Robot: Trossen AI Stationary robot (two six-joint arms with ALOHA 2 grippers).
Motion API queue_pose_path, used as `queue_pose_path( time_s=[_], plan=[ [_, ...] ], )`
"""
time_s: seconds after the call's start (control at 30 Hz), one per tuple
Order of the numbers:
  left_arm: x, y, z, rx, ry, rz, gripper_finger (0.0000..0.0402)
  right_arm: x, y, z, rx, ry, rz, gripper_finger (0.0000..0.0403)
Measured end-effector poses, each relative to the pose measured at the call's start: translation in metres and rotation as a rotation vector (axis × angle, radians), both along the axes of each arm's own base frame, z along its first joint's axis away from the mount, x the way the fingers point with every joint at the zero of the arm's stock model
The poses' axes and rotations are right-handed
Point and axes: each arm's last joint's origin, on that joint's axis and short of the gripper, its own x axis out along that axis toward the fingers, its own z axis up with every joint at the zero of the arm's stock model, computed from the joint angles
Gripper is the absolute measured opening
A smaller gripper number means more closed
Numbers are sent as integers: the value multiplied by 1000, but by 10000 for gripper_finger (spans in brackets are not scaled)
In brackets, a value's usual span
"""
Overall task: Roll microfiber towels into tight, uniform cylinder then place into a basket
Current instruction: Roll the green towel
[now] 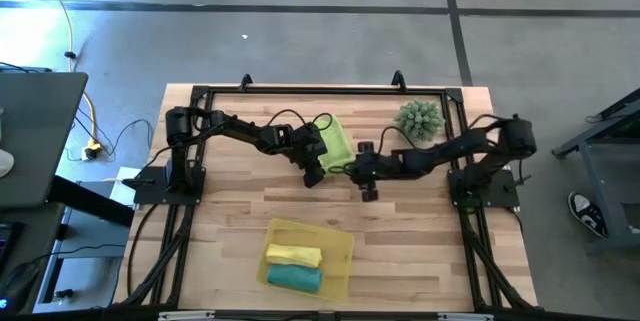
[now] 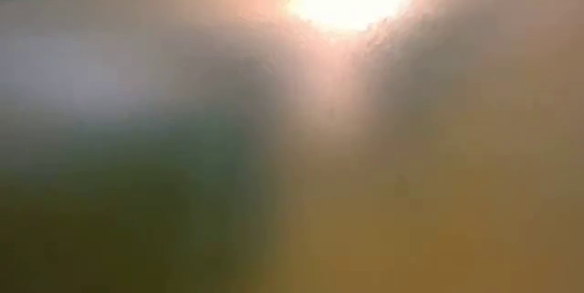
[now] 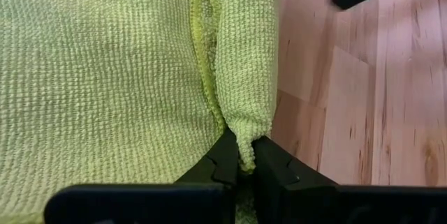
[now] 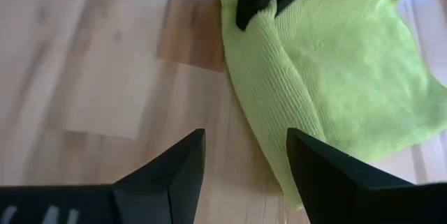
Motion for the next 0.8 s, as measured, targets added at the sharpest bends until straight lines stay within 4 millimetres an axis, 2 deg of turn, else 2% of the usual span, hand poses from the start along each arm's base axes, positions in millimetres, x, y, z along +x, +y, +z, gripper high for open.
queue_pose_path(
  time_s=[0.3,0.63,0.8],
  plan=[
    [1,0,0,3,-8,0,13,9,-21,-26,-30,13,-12,193],
    [1,0,0,4,-9,-1,13,10,-25,-26,-114,27,69,193],
    [1,0,0,4,-9,-1,13,9,-36,-28,-119,34,68,193]
  ],
)
